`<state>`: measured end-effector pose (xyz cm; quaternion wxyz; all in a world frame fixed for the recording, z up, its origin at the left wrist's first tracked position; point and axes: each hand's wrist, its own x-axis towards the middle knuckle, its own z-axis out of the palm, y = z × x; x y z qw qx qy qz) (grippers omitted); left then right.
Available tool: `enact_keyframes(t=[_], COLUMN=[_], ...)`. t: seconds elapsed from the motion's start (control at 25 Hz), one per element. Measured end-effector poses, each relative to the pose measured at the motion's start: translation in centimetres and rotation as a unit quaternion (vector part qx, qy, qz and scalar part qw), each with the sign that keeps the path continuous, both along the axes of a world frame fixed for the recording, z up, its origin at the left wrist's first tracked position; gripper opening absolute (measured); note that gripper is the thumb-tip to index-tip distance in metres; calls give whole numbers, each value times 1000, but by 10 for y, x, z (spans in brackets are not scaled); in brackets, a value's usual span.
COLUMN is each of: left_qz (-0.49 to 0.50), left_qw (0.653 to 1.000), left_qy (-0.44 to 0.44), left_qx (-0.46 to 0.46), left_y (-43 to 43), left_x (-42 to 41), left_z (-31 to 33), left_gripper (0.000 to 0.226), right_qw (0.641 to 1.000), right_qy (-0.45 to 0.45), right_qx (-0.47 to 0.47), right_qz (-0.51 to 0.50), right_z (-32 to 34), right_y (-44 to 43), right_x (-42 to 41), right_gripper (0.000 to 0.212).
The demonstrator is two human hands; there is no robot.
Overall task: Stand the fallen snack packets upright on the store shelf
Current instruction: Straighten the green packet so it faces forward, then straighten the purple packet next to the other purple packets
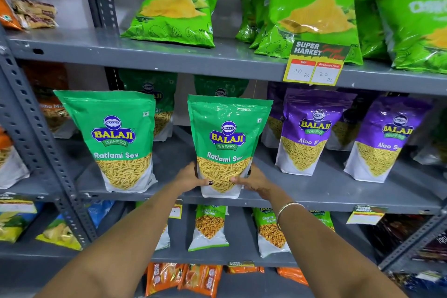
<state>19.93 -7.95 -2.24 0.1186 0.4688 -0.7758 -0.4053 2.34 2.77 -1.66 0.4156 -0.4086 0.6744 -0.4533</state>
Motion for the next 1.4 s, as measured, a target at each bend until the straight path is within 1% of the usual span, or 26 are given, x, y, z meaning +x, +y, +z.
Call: enact_keyframes(t=[0.08, 0.12, 0.16, 0.2, 0.24, 0.28, 0.36, 0.44, 0.48, 0.52, 0.56, 0.6, 0.64, 0.68, 0.72, 0.76, 0.8, 0.84, 0.88, 0.92, 0.96, 1.0, 1.08, 1.12, 1.28, 1.4], left_qz=[-30, -54, -84, -123, -162, -191, -229, -235, -216, -185, -139, -81, -27, 14, 42, 56, 68, 83, 102, 119, 130, 137, 139, 133, 119, 130], left_qw=[993, 980, 956, 927, 903, 890, 897, 928, 948, 967, 982, 990, 991, 987, 981, 975, 970, 966, 963, 963, 963, 963, 963, 965, 978, 981], left_qy=[-106, -182, -260, -321, -350, -351, -298, -211, -161, -99, -39, 17, 77, 129, 165, 195, 210, 223, 228, 227, 223, 224, 220, 215, 163, 141], left_qx=[29, 61, 104, 152, 189, 218, 234, 197, 171, 148, 126, 115, 106, 94, 93, 92, 99, 104, 102, 86, 73, 68, 66, 66, 47, 28], left_y=[-6, -7, -4, 3, 11, 20, 45, 64, 70, 72, 73, 74, 72, 67, 64, 59, 58, 59, 66, 70, 76, 82, 93, 99, 119, 140], left_x=[6, 8, 7, 2, -9, -27, -70, -117, -146, -172, -196, -218, -236, -254, -267, -276, -283, -287, -290, -291, -290, -289, -284, -280, -265, -258], left_z=[0, 2, 8, 15, 19, 23, 30, 27, 22, 16, 11, 8, 3, -2, -6, -11, -15, -19, -19, -21, -18, -16, -14, -12, -15, -8], left_gripper=[41, 33, 29, 25, 23, 23, 21, 14, 12, 22, 49, 83, 105, 110, 103, 94, 88, 80, 68, 56, 51, 50, 63, 70, 84, 68], right_qw=[999, 998, 995, 992, 989, 985, 975, 961, 955, 948, 951, 960, 971, 981, 989, 994, 997, 998, 997, 995, 995, 995, 994, 995, 997, 999], right_qy=[25, 38, 58, 75, 84, 97, 127, 157, 172, 182, 169, 136, 106, 84, 62, 30, 7, -17, -29, -40, -34, -41, -53, -48, -30, -21], right_qx=[27, 46, 61, 69, 76, 76, 83, 105, 121, 140, 139, 117, 79, 33, 4, -18, -36, -57, -71, -87, -88, -89, -83, -79, -55, -42], right_qz=[-17, -35, -55, -78, -99, -123, -164, -200, -209, -218, -220, -214, -199, -171, -137, -103, -62, -18, 19, 41, 38, 34, 39, 49, 35, 28], right_z=[-6, -9, -12, -16, -17, -18, -13, -14, -13, -14, -17, -20, -23, -28, -26, -24, -22, -21, -20, -16, -15, -14, -11, -9, -6, -5], right_y=[5, 8, 12, 17, 23, 29, 46, 61, 69, 73, 74, 71, 68, 59, 53, 46, 41, 37, 38, 40, 43, 48, 61, 69, 100, 117], right_x=[-11, -19, -31, -44, -58, -77, -111, -153, -176, -198, -219, -242, -260, -279, -287, -292, -294, -294, -292, -287, -285, -284, -281, -279, -266, -259], right_gripper=[82, 88, 92, 94, 93, 88, 71, 63, 65, 70, 74, 74, 76, 84, 92, 90, 82, 67, 50, 40, 39, 41, 43, 47, 57, 69])
